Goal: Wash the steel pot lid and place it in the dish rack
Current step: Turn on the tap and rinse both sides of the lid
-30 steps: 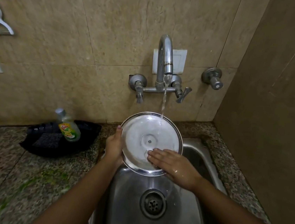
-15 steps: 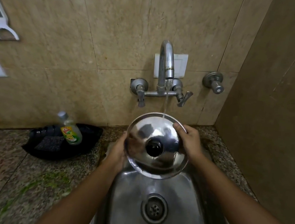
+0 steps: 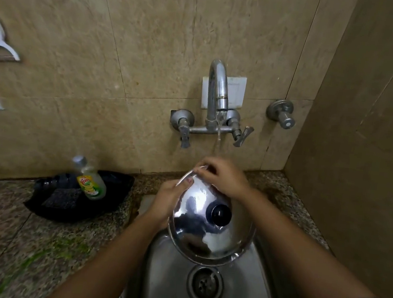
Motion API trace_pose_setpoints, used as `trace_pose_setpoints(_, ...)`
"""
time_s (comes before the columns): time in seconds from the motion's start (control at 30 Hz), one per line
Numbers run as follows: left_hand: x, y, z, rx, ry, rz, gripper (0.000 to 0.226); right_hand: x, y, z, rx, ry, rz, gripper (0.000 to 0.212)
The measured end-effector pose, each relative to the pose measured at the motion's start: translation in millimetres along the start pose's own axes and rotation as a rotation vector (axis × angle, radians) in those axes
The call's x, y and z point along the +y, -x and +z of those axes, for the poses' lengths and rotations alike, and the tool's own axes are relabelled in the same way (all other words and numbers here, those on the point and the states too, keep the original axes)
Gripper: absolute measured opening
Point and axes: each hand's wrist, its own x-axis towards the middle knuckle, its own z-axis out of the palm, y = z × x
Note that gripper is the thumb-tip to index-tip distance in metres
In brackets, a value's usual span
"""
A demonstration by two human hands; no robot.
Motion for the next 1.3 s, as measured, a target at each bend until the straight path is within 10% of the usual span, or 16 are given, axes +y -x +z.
trace_pose_setpoints(0.1, 0.8, 2.8, 3.7, 0.003, 0.087, 0.004, 0.027, 1.2, -4.9, -1.8, -0.039, 0.053, -0.184, 0.025)
trace_pose_setpoints(0.3, -1.1, 4.2, -5.6, 0.102, 0.203, -0.031, 0.025, 36.4, 14.2, -15.0, 0.204, -0.186, 0.213, 0.026)
trace_pose_setpoints(0.53, 10.2, 9.9, 6.8, 0.065, 0.078, 0.053, 0.027, -4.3, -4.1, -8.6, -0.043, 0.125, -0.23, 0.025)
trace_pose_setpoints(0.73, 3.2, 4.3, -6.1, 0.177, 0.196, -0.007, 0.026, 25.5, 11.9, -13.6, 0.307, -0.475, 0.239, 0.011)
trace_pose_setpoints(0.97, 26.0, -7.5, -4.7, -0.083, -0.111, -0.047, 0.038, 0.9, -4.0, -10.9, -0.03, -0.272, 0.097, 0.021)
trace_pose_setpoints(1.2, 20.6, -5.5, -15.1, 0.007, 0.125, -0.093, 0.024, 29.8, -1.1, -15.9, 0.298, -0.411, 0.233, 0.027)
trace_pose_setpoints(1.3, 26.2, -8.8, -13.6, -0.089, -0.018, -0.123, 0.021, 13.1, -7.3, -11.3, 0.089, -0.356, 0.181, 0.028)
